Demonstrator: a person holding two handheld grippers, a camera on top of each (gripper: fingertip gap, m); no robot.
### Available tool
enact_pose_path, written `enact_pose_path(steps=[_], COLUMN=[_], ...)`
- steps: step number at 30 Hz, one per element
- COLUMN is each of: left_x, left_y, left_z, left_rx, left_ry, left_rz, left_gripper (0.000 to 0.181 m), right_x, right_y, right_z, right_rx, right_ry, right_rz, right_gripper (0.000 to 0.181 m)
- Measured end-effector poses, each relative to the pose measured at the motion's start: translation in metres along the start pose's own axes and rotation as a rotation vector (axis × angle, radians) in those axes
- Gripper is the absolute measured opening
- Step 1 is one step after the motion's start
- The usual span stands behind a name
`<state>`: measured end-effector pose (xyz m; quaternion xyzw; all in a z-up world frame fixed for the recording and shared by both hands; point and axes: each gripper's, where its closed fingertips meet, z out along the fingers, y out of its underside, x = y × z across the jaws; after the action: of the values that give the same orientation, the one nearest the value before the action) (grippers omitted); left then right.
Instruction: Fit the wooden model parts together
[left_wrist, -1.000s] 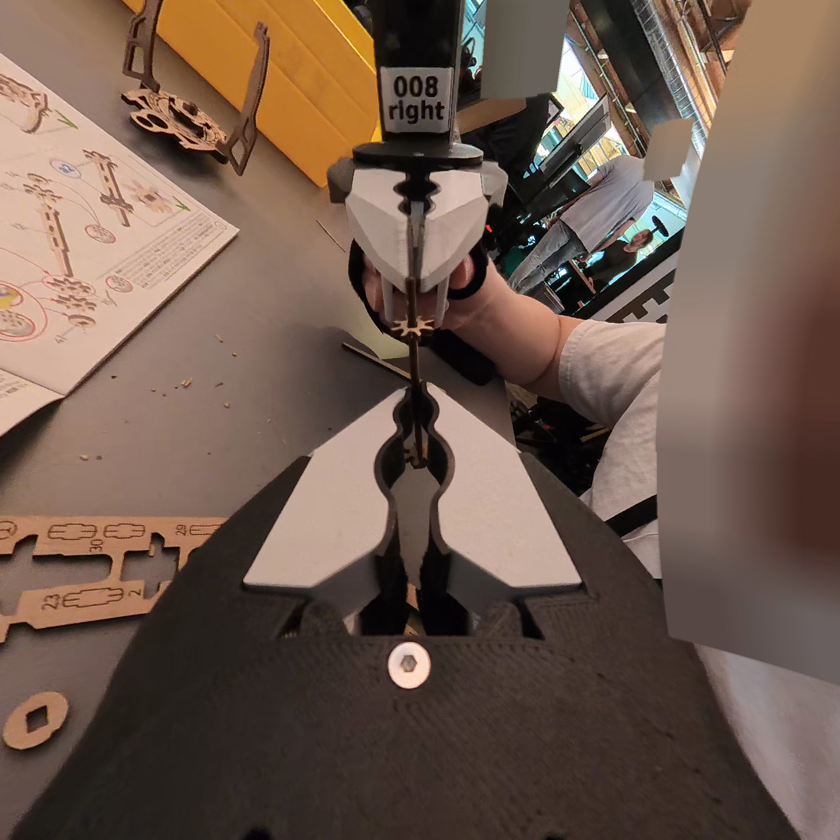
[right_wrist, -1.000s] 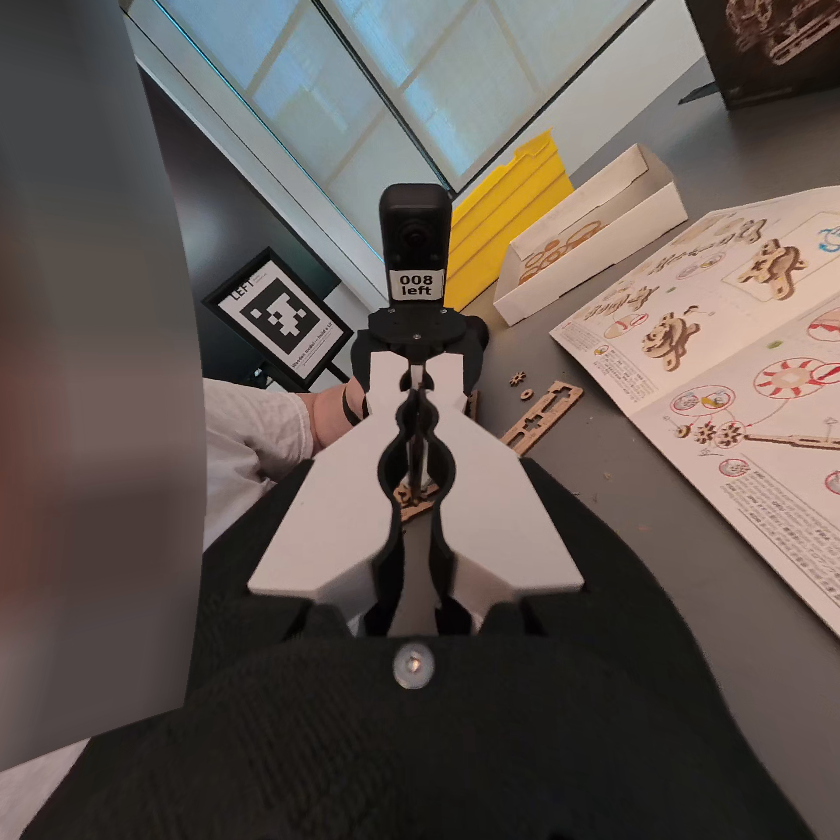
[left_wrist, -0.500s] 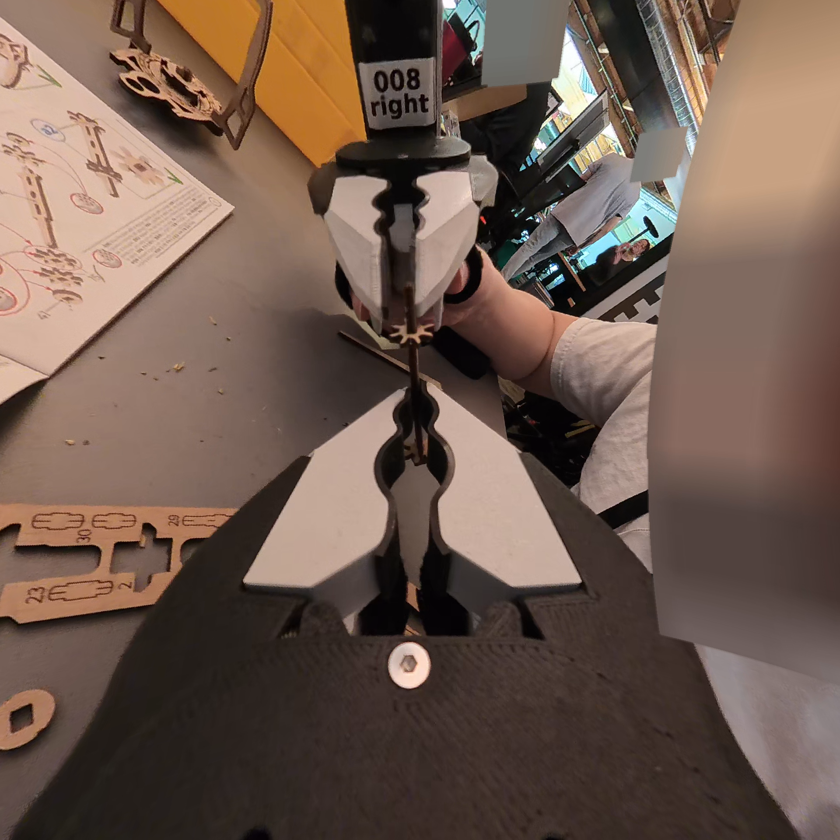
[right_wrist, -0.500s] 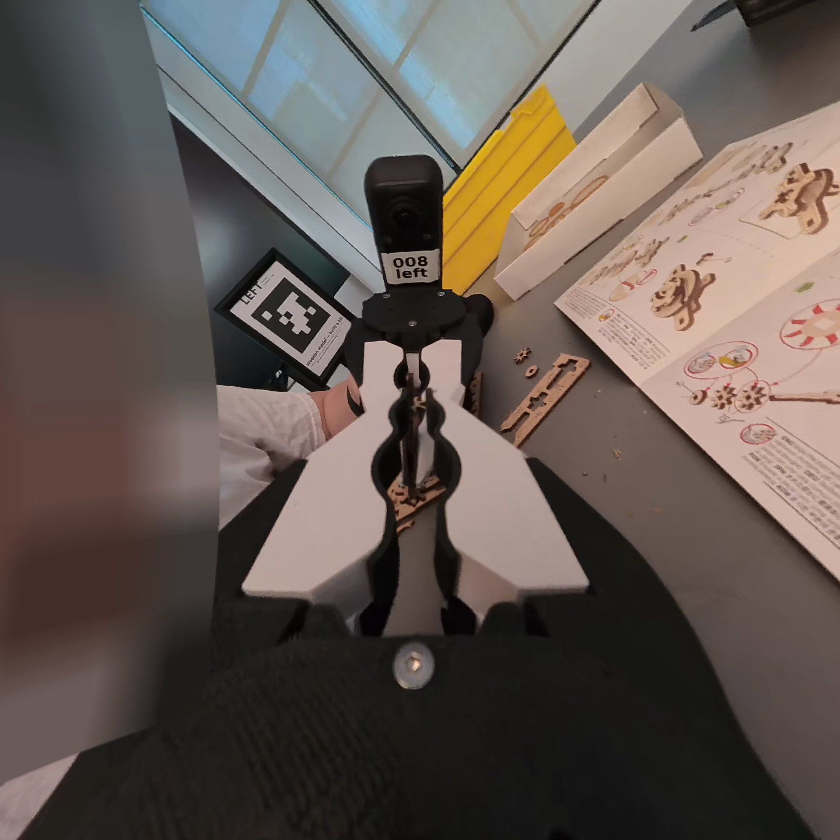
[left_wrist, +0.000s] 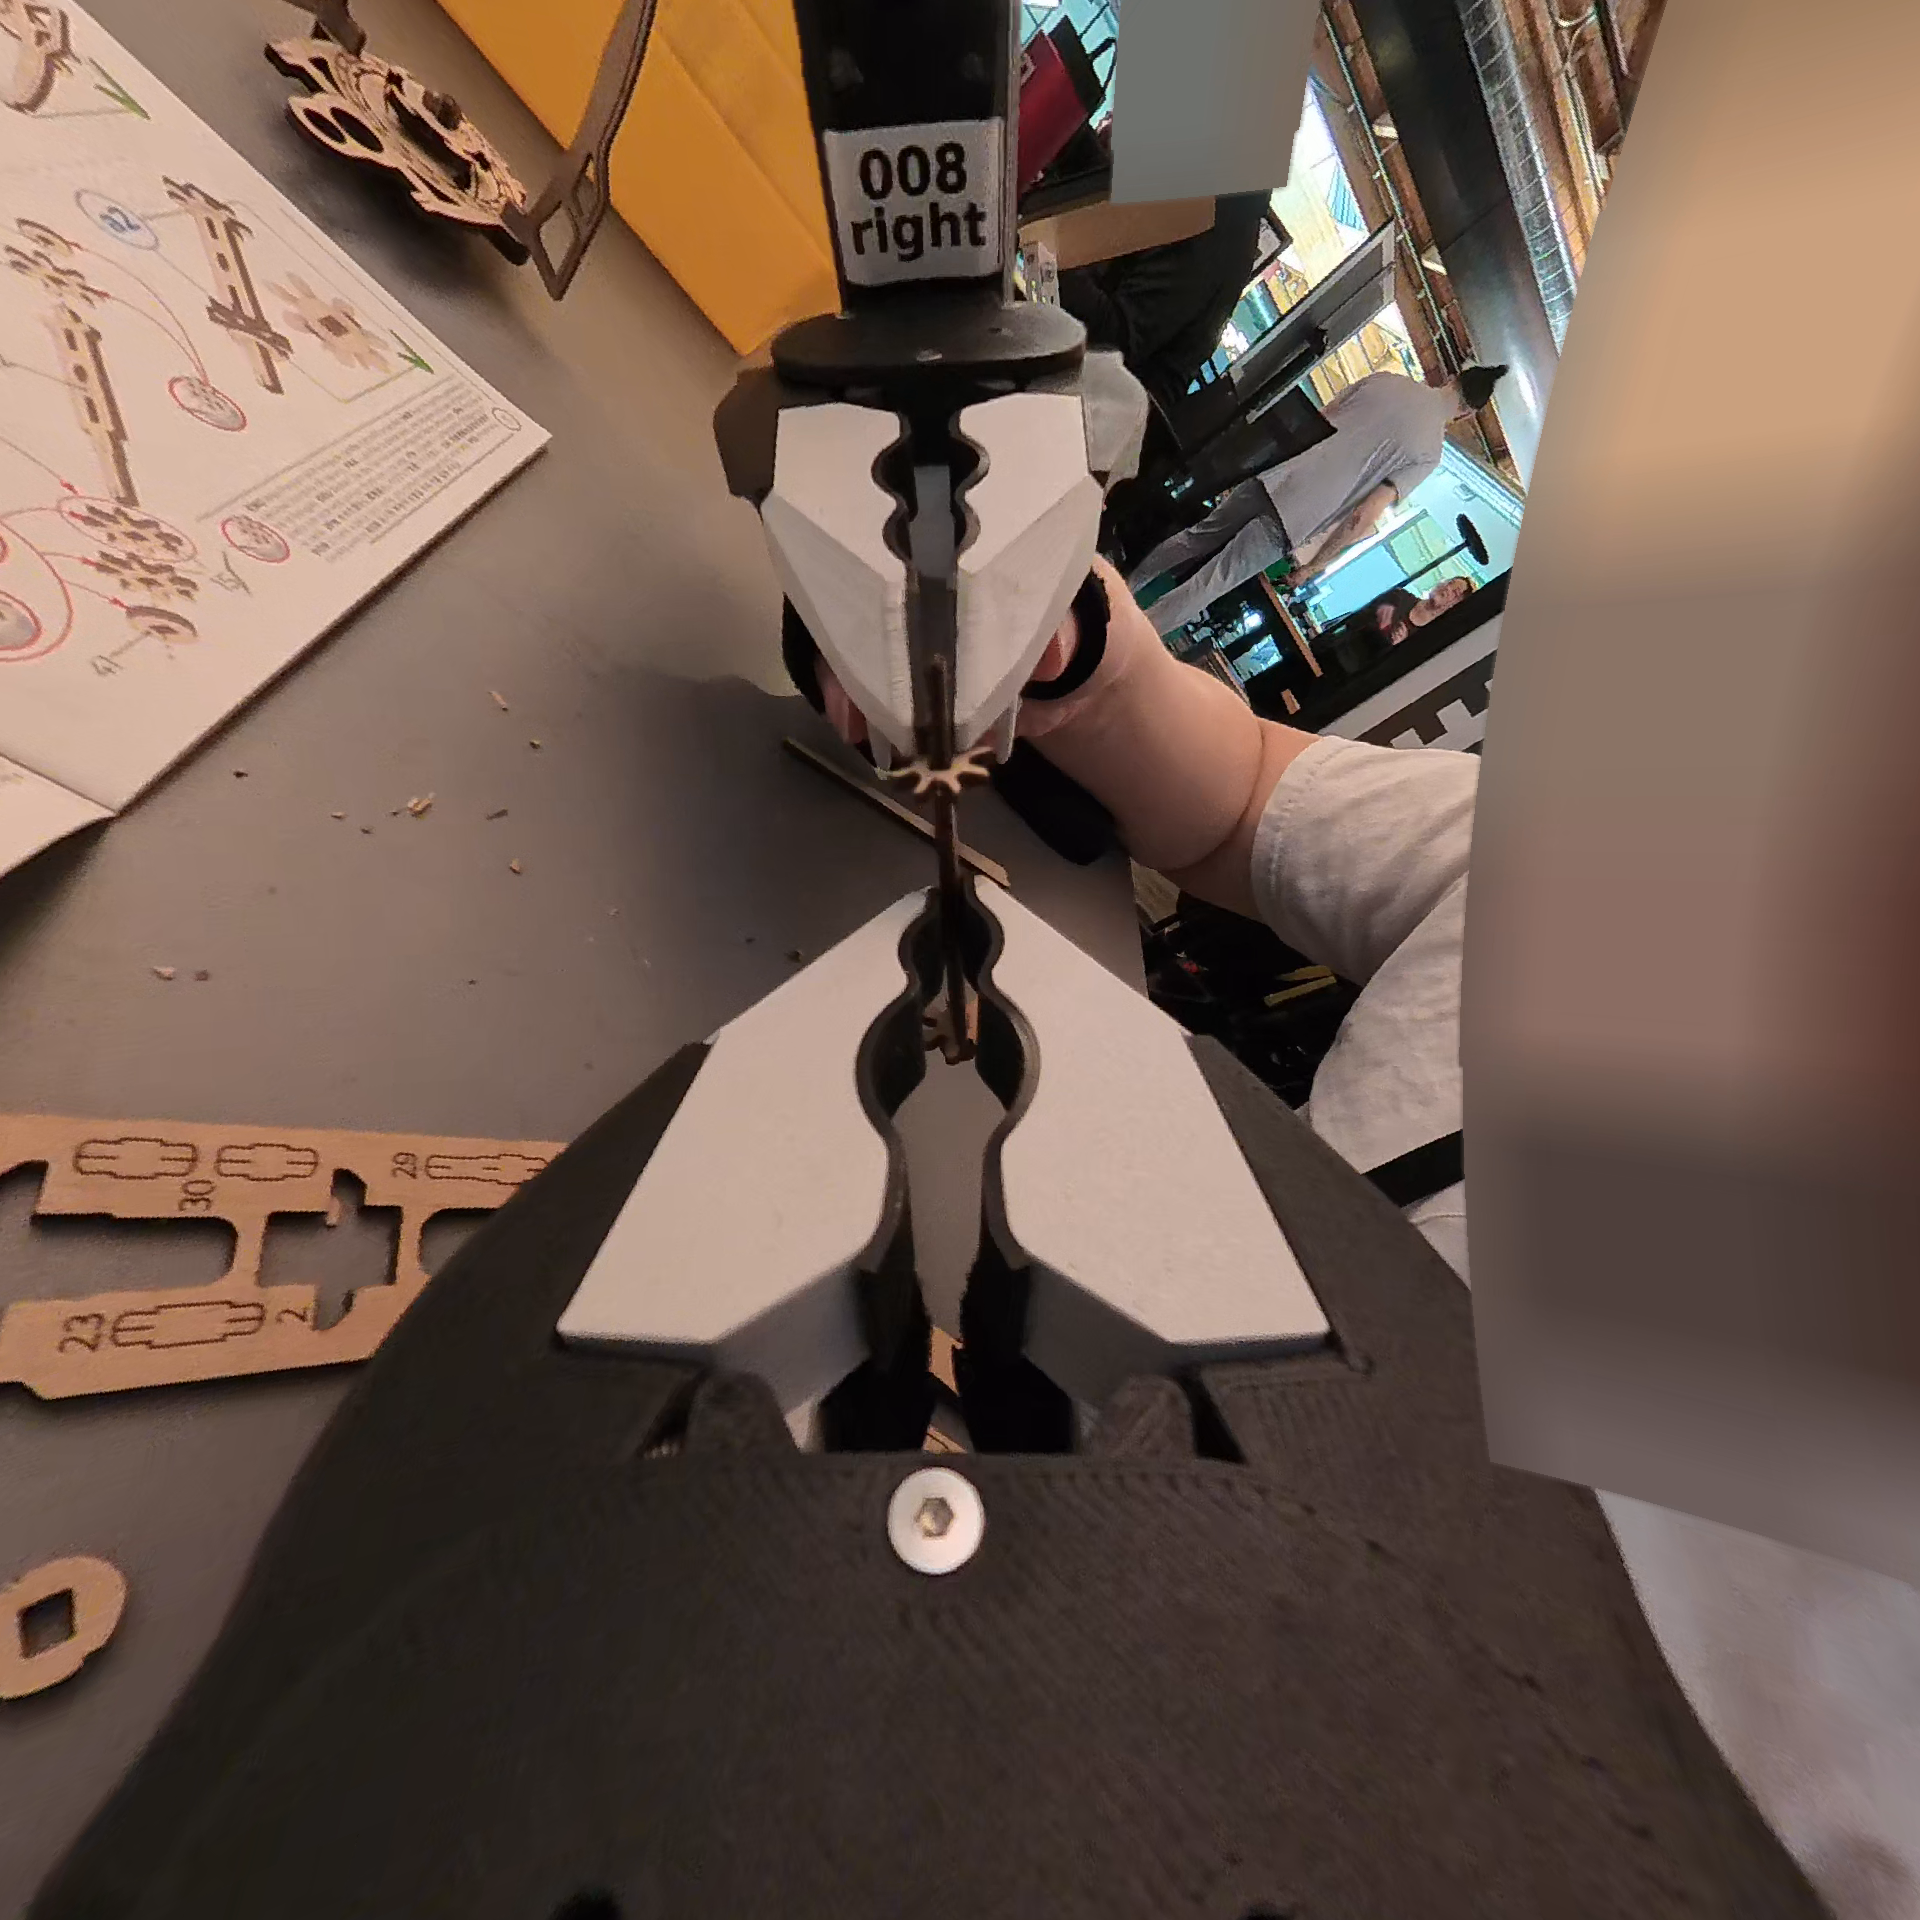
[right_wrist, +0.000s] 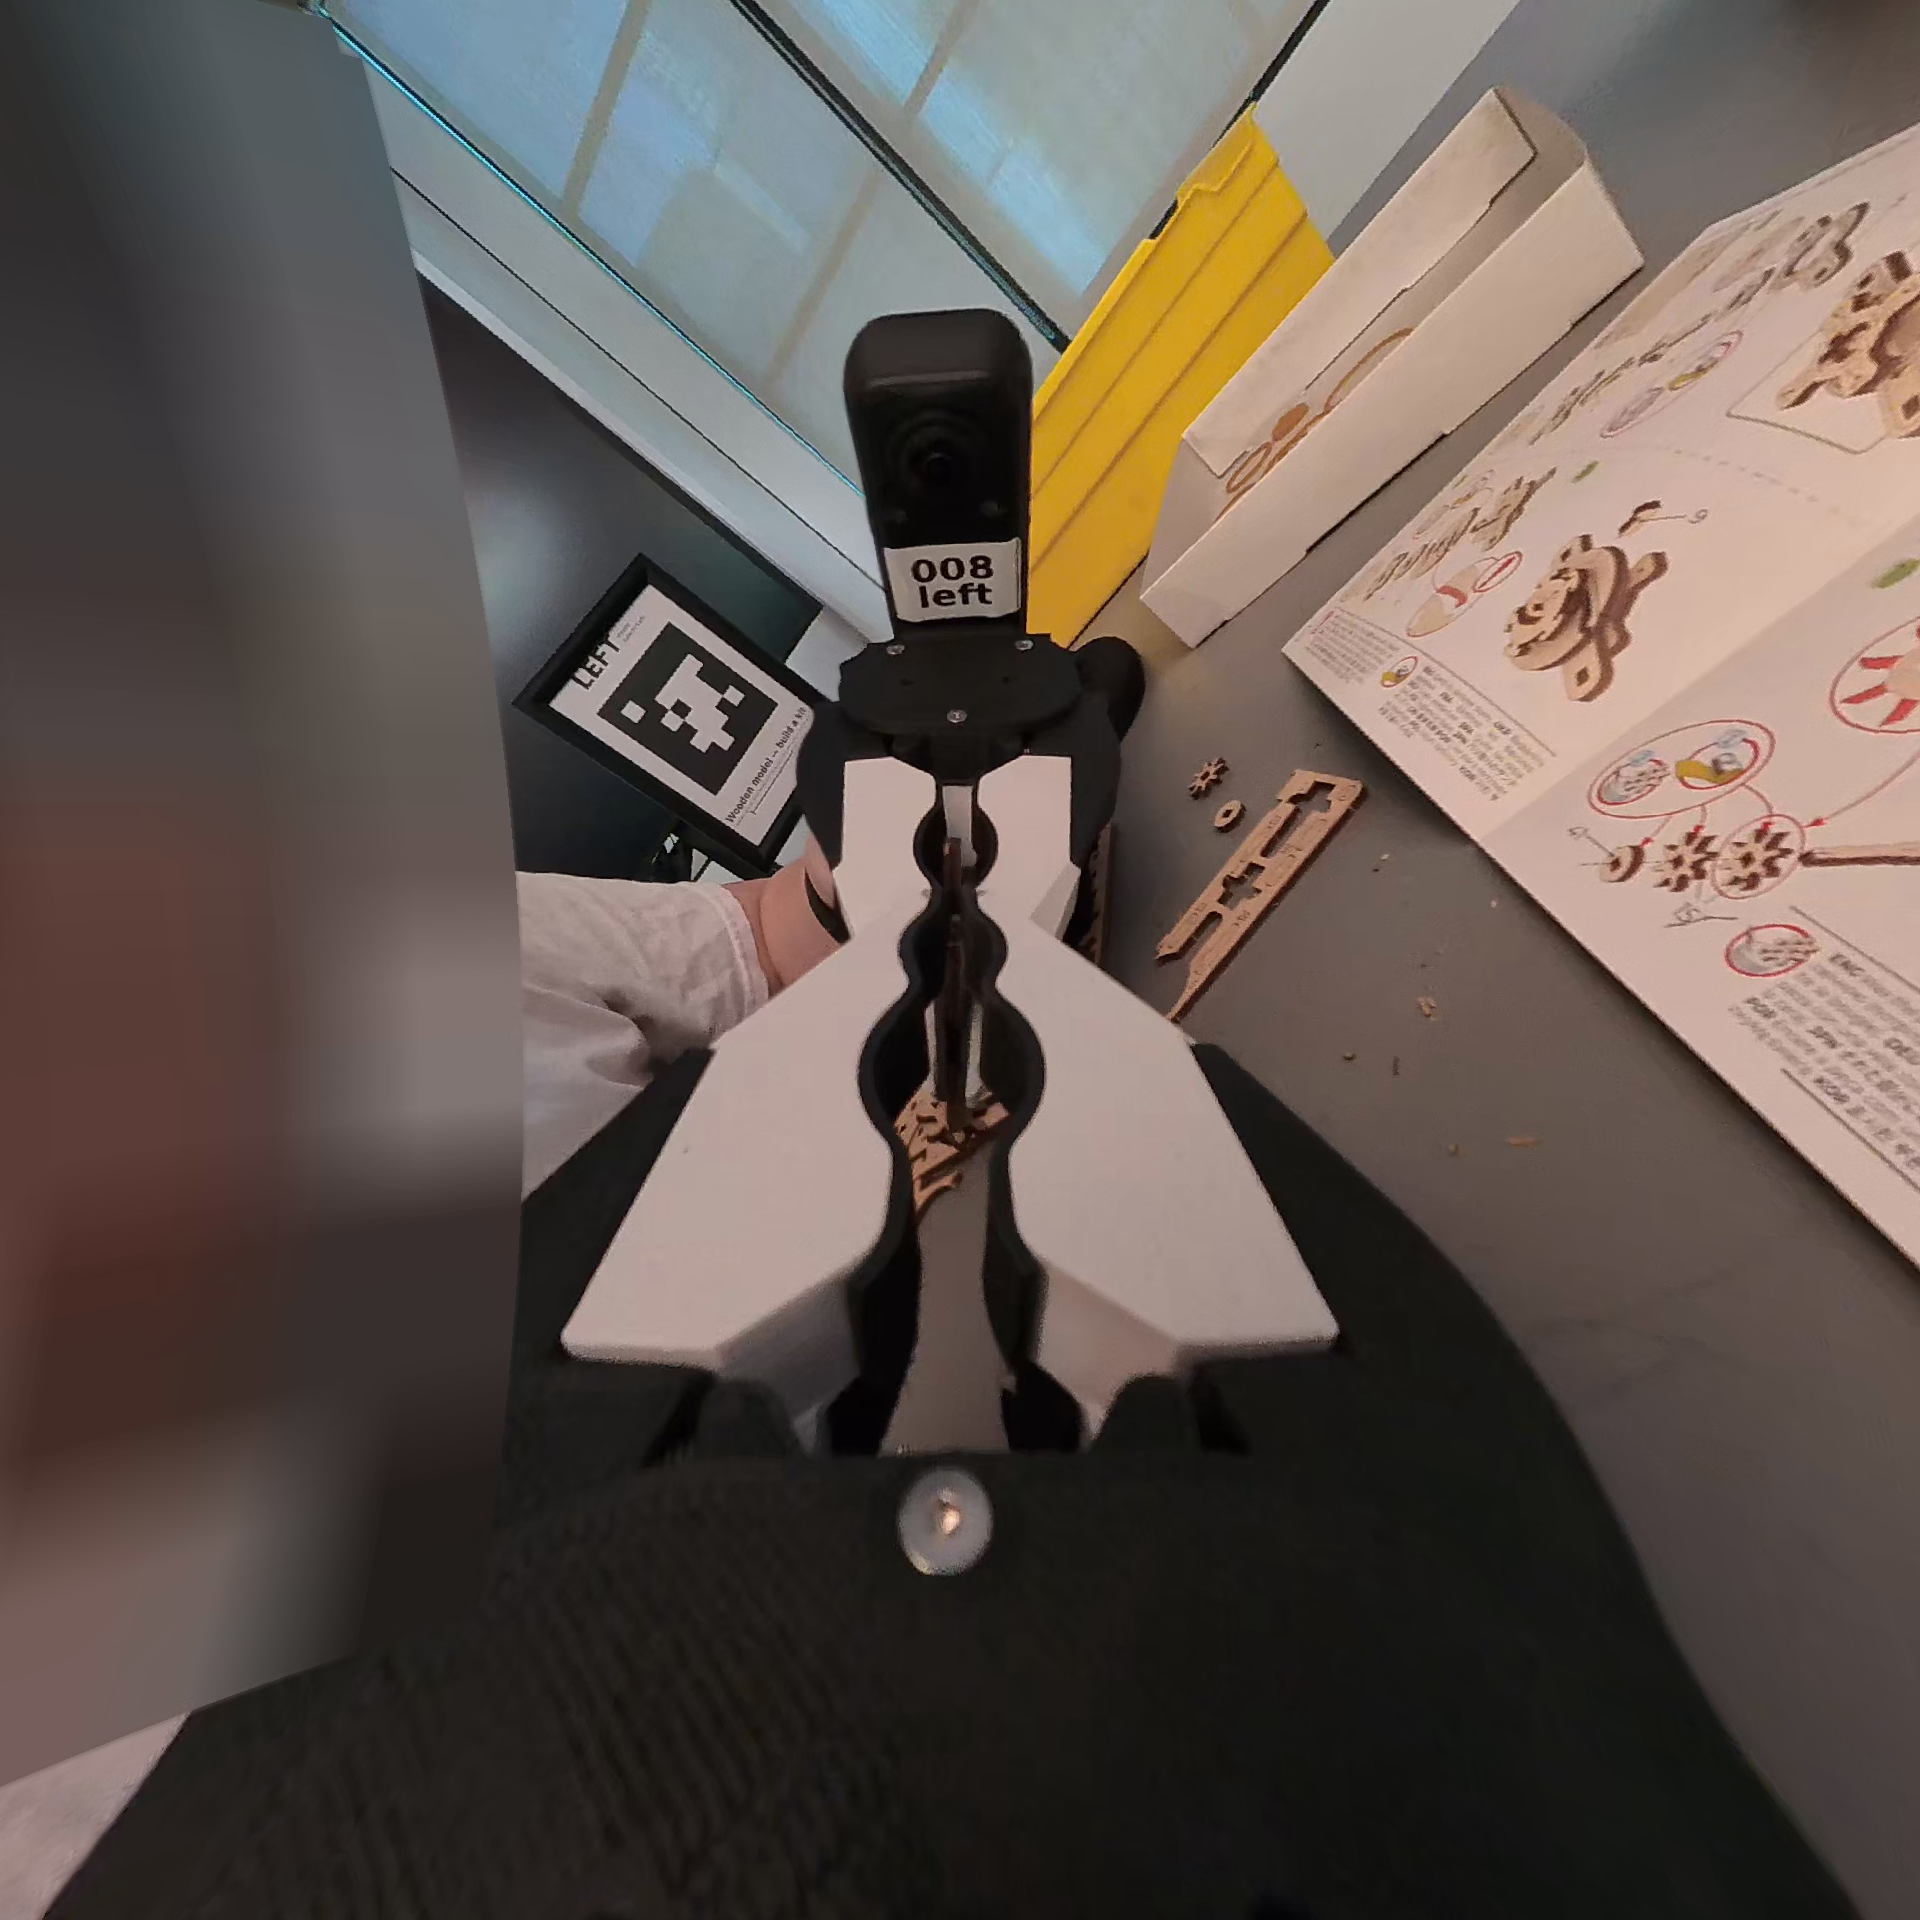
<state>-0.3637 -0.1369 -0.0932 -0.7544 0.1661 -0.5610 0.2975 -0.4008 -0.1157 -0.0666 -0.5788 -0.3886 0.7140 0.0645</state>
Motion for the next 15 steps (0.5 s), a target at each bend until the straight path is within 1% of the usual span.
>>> enact_pose_path(steps=[7, 10, 13, 15], left_x=[-0.002, -0.001, 0.005, 0.014], left_y=[-0.007, -0.013, -0.020, -0.024], left_z=[-0.003, -0.005, -0.006, -0.007], left_rx=[0.049, 0.083, 0.119, 0.148], left_ry=[-0.017, -0.026, -0.007, 0.033], left_rz=[0.020, 0.059, 0.091, 0.111], left_gripper=[0.000, 0.000, 0.000, 0.002], right_x=[0.002, -0.001, -0.006, -0.008], right_y=[-0.006, -0.011, -0.017, -0.020], right_z=[-0.003, -0.004, -0.005, -0.006], right_rx=[0.063, 0.099, 0.136, 0.158], right_ry=[-0.020, -0.026, -0.039, -0.048], right_rz=[0.047, 0.025, -0.001, -0.016], right_gripper=[0.000, 0.000, 0.000, 0.000])
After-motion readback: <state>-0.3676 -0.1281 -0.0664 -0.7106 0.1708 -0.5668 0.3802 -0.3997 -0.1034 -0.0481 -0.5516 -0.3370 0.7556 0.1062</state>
